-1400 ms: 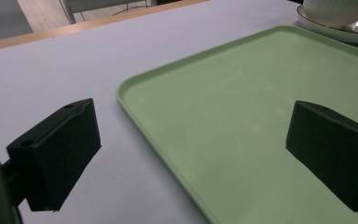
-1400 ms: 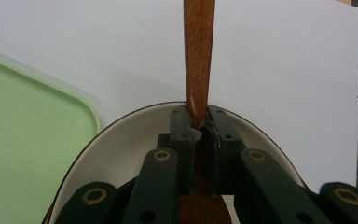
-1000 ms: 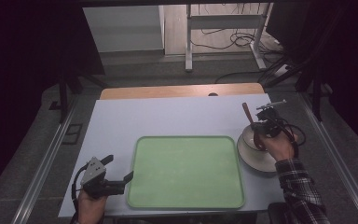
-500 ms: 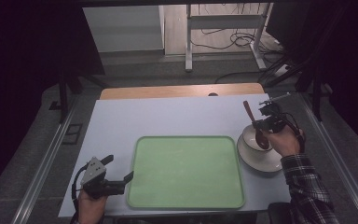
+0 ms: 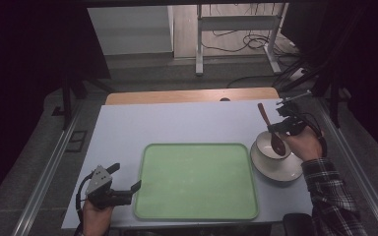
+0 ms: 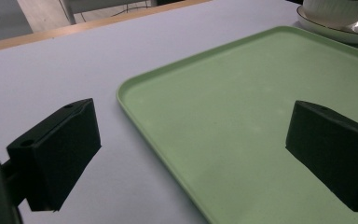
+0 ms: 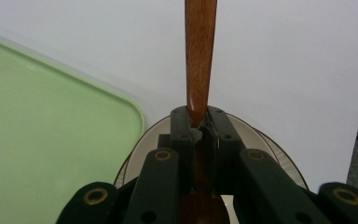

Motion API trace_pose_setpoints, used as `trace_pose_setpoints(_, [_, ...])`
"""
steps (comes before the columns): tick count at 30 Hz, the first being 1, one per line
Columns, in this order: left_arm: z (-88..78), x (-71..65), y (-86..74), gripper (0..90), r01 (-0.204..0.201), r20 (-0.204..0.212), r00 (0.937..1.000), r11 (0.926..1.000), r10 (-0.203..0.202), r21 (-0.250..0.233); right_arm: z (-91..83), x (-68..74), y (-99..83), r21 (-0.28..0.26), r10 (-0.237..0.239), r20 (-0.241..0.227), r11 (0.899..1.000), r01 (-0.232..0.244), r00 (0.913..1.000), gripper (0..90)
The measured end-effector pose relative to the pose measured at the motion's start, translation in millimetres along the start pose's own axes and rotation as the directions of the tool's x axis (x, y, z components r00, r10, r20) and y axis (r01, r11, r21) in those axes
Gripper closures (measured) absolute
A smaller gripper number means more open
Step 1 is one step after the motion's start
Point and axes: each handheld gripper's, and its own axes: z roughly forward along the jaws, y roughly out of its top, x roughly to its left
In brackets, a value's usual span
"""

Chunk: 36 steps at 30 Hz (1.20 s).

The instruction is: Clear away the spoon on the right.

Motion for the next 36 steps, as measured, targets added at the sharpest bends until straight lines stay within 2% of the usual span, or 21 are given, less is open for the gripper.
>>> trace_pose_setpoints(12, [0.1,-0.1,0.1,2.6,0.0,0.0,1.0,1.0,0.0,-0.001,-12.8,11.2,5.2,0.03,-0.002,-0.041,1.0,0.003,0.9992,83.1])
trace_pose_setpoints(18, [0.0,-0.2,0.2,2.6,-0.001,0.0,1.0,1.0,0.001,-0.001,-15.9,23.9,4.9,0.049,-0.007,-0.073,0.999,0.01,0.9973,83.1])
trace_pose_setpoints(36, [-0.8,-0.5,0.6,2.6,-0.003,0.0,1.0,1.0,0.003,-0.004,-5.0,63.5,-1.6,0.11,-0.062,-0.142,0.991,0.078,0.9879,83.2])
